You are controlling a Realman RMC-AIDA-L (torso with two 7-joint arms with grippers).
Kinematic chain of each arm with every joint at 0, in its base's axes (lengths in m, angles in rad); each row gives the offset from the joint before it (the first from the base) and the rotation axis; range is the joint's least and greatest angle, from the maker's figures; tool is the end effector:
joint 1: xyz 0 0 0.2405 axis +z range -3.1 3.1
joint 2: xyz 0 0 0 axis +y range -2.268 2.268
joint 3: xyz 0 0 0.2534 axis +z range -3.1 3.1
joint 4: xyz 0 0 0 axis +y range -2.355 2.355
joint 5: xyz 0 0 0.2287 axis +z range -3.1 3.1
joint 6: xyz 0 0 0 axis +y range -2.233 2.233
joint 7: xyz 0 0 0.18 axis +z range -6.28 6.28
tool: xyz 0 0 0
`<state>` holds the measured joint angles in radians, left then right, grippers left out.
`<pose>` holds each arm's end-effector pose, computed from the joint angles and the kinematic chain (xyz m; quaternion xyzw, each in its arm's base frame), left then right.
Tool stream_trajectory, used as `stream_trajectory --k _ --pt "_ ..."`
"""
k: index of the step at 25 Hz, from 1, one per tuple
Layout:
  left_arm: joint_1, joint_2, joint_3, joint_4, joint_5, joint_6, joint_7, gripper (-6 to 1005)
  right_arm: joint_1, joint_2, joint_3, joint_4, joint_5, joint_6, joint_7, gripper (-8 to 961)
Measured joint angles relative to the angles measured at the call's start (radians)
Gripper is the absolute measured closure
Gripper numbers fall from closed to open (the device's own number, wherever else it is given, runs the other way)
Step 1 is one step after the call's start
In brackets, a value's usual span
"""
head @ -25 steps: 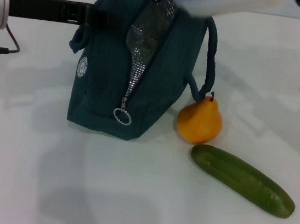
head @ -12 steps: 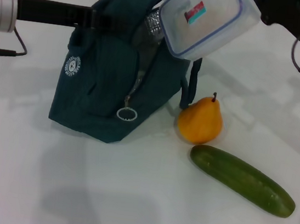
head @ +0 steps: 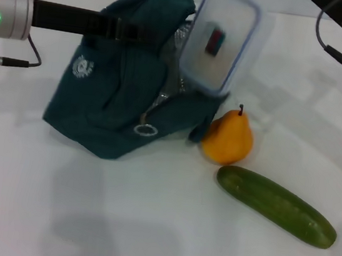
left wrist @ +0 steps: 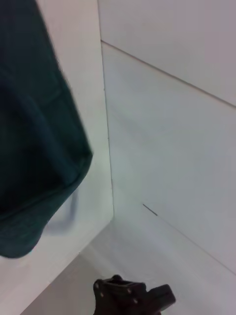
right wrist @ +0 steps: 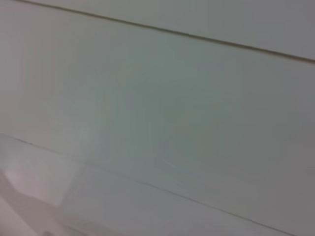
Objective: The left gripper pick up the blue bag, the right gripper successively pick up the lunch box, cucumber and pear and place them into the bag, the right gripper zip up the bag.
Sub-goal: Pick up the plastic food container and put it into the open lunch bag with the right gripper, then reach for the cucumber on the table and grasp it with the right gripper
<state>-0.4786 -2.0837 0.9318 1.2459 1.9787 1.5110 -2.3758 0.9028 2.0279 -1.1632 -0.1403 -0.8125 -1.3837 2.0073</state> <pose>-0.1819 0.3899 0.0362 -0.8688 -0.4249 -0.2154 0.1352 0.1073 0.4510 -0.0283 0.6443 -0.5243 -0.5535 0.0607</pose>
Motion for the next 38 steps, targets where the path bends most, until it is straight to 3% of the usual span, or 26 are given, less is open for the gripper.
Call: stream_trajectory --k 2,7,21,26,32,38 --pt "-0.001 0.000 -0.002 -0.001 0.000 0.000 0.000 955 0.007 0.000 -0.001 0.003 0.001 0.014 -0.008 954" --pt "-0.003 0.001 -0.008 -0.008 -0.001 0.000 0.011 955 -0.004 0.000 -0.003 0.008 0.001 0.059 -0.032 942" --pt "-0.005 0.001 -0.011 -0.018 -0.004 -0.014 0.022 954 -0.143 -0.004 0.004 -0.039 0.026 0.073 -0.073 910" --pt "0.000 0.002 -0.013 -0.018 -0.007 -0.024 0.022 954 -0.189 -0.020 -0.014 -0.058 -0.005 0.109 -0.124 898" --pt "0.002 0.002 -0.015 -0.019 -0.004 -0.025 0.023 954 -0.234 -0.057 -0.016 -0.105 -0.101 0.145 -0.227 884" --pt "0.000 0.002 -0.030 -0.019 -0.003 -0.025 0.023 954 -0.238 -0.073 -0.015 -0.184 -0.294 0.231 -0.288 766"
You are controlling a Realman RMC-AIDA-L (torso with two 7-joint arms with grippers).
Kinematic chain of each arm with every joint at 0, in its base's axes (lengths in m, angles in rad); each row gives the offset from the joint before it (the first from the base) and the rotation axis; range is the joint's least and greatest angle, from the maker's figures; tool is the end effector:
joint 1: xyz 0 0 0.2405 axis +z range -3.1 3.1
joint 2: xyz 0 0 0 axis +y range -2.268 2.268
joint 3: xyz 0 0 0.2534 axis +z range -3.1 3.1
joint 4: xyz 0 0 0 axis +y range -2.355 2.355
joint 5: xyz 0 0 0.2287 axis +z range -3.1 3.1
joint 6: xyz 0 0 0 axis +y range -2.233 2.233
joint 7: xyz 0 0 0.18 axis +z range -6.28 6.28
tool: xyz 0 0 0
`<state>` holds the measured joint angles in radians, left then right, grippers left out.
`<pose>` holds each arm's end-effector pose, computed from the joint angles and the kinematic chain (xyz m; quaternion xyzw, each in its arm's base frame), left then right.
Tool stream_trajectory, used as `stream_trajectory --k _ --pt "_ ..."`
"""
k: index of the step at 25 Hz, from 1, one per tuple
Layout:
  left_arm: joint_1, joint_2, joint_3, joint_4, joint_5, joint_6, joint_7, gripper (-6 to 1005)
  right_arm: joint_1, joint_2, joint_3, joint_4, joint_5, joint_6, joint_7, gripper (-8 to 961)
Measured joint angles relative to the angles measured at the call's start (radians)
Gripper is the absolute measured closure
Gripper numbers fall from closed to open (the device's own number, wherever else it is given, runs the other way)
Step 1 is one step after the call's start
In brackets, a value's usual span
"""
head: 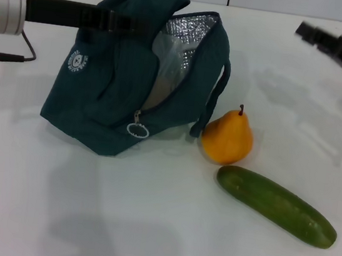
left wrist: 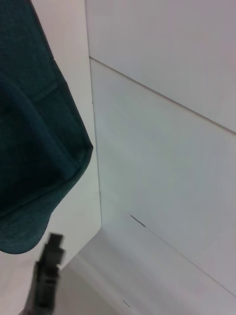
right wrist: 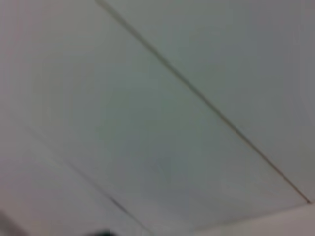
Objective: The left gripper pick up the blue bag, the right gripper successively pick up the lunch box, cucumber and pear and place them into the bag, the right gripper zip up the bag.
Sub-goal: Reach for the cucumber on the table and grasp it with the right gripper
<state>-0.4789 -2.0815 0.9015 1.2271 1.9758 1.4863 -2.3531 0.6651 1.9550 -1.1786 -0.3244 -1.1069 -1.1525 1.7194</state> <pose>-0.1891 0.3953 0.0426 -0.8616 -0.4272 -0.2271 0.1534 0.2257 0.4434 -0.0201 -0.7702 0.4615 0.4055 0.1715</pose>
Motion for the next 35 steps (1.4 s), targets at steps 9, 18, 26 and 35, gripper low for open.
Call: stream_trajectory --k 9,18,26,35 --pt "-0.003 0.000 0.000 0.000 -0.003 0.001 -0.002 954 0.002 0.050 0.000 -0.148 -0.280 0.044 -0.049 468" --pt "-0.002 -0.002 -0.006 0.002 -0.012 0.003 -0.006 954 -0.041 0.045 0.013 -0.208 -0.290 -0.039 -0.121 291" --pt "0.008 -0.001 -0.008 0.001 -0.021 0.005 -0.007 954 -0.135 -0.010 0.005 -0.355 -0.404 -0.267 -0.085 298" --pt "0.010 -0.001 -0.009 0.004 -0.023 0.008 -0.014 954 -0.058 -0.090 0.008 -0.615 -0.792 -0.463 0.240 296"
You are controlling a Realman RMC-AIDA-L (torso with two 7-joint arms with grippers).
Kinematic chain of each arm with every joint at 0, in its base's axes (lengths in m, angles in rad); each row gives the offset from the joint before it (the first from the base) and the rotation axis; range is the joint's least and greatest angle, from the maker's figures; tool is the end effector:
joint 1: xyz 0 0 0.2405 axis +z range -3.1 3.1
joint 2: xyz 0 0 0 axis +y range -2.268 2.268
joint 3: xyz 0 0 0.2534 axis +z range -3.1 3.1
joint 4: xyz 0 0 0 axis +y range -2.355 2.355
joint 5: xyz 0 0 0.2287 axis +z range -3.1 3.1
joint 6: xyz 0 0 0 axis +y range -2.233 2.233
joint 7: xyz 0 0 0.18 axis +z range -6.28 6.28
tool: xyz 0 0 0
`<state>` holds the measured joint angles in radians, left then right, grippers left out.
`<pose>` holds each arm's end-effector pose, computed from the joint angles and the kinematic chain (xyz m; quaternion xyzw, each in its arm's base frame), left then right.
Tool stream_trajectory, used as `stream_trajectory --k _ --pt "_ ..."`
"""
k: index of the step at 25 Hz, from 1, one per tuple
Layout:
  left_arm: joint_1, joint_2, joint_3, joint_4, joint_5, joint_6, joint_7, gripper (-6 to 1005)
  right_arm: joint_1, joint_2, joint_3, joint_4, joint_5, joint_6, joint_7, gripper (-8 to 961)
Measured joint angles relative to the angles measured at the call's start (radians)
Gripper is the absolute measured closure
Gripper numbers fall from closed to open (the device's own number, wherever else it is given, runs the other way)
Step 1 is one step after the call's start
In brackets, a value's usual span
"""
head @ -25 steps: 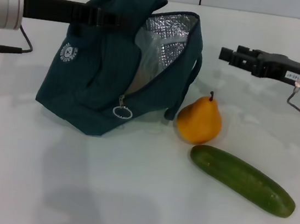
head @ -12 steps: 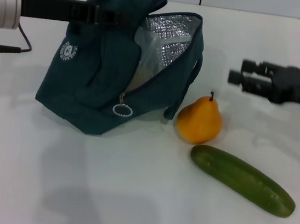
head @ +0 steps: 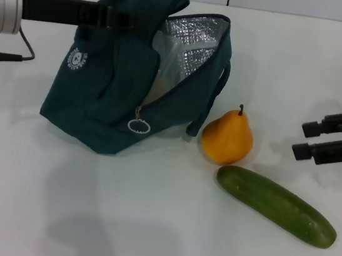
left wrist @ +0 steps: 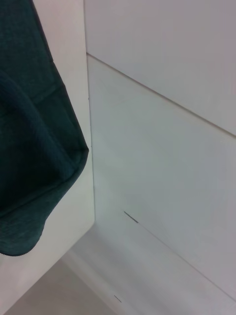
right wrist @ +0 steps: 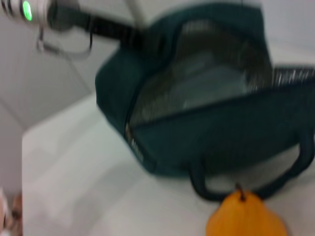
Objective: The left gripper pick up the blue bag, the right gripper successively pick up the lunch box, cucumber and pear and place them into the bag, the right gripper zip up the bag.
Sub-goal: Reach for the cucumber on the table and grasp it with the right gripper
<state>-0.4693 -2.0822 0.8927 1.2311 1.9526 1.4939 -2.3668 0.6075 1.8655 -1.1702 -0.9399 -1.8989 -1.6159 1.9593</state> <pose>-0.1889 0.3932 0.0459 -0.8552 -0.4345 -0.2399 0.1492 0.2005 0.3817 0.0192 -0.9665 0.2421 0.0789 0.0321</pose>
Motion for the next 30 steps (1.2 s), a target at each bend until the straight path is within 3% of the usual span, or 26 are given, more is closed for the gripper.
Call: stream_trajectory --k 4,7,16,19,25,30 --pt "0.000 0.000 0.000 0.002 -0.010 0.002 -0.009 954 0.062 0.022 0.000 -0.109 -0.149 -0.079 0.140 294" --pt "0.000 -0.001 0.000 0.004 -0.012 0.002 -0.010 954 0.104 0.058 -0.001 -0.170 -0.214 -0.122 0.204 295" --pt "0.000 -0.001 0.001 0.002 -0.012 0.002 -0.009 954 0.296 0.140 -0.009 -0.187 -0.414 -0.238 0.385 297" --pt "-0.002 -0.001 0.001 -0.001 -0.012 0.002 -0.007 954 0.351 0.149 -0.028 -0.177 -0.487 -0.255 0.425 298" --pt "-0.001 -0.001 0.006 -0.004 -0.012 0.002 -0.006 954 0.389 0.150 -0.116 -0.161 -0.523 -0.254 0.464 300" --pt "0.001 -0.002 0.006 -0.004 -0.012 0.002 -0.005 954 0.423 0.154 -0.166 -0.063 -0.544 -0.224 0.465 301"
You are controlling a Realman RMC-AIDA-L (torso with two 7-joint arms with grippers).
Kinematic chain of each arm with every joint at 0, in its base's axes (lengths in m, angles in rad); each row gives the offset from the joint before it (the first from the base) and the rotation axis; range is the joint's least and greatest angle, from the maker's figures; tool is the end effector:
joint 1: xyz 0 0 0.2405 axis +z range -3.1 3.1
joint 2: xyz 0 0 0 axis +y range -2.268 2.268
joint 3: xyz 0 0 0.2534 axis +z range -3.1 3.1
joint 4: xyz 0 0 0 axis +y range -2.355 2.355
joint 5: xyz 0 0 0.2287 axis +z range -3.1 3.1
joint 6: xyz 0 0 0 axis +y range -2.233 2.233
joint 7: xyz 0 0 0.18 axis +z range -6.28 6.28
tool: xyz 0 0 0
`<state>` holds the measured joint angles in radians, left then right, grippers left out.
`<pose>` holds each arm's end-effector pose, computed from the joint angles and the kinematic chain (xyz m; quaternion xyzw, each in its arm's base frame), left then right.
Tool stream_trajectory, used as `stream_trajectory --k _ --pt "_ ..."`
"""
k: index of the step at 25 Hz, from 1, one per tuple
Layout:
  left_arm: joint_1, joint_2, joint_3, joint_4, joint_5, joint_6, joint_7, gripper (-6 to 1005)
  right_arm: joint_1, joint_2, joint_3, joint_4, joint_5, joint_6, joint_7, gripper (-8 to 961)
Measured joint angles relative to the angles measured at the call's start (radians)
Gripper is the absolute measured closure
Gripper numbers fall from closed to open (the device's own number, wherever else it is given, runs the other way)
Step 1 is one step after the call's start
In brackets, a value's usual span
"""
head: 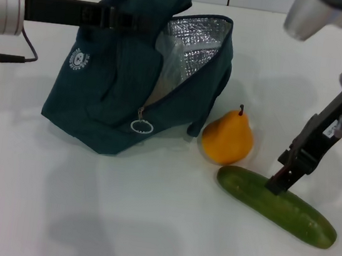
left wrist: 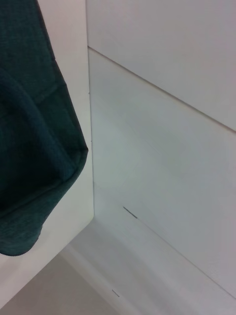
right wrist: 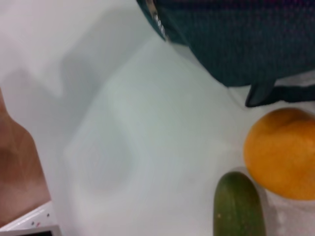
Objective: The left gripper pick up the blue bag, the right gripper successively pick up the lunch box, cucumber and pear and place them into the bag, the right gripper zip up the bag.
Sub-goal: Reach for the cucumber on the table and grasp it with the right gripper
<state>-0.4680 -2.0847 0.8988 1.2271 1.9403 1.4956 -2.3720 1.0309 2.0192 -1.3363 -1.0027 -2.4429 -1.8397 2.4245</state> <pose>-0.1869 0.3920 0.0435 -0.8540 -0.4369 -0.2443 0.1420 0.1045 0.3781 -0.0410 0.9432 -0.2261 0.2429 0.0181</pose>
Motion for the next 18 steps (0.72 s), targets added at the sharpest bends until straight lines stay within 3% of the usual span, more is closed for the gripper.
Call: stream_trajectory --k 10,16,18 --pt "0.007 0.000 -0.001 0.000 0.000 -0.001 0.002 954 0.004 0.004 -0.152 0.040 -0.038 0.084 -0.001 291" --pt "0.006 0.000 -0.002 -0.001 0.001 -0.007 0.004 954 0.023 0.008 -0.183 0.119 -0.005 0.144 0.001 75" --pt "0.007 0.000 -0.003 -0.001 0.002 -0.008 0.004 954 0.023 0.009 -0.183 0.125 0.000 0.162 0.001 73"
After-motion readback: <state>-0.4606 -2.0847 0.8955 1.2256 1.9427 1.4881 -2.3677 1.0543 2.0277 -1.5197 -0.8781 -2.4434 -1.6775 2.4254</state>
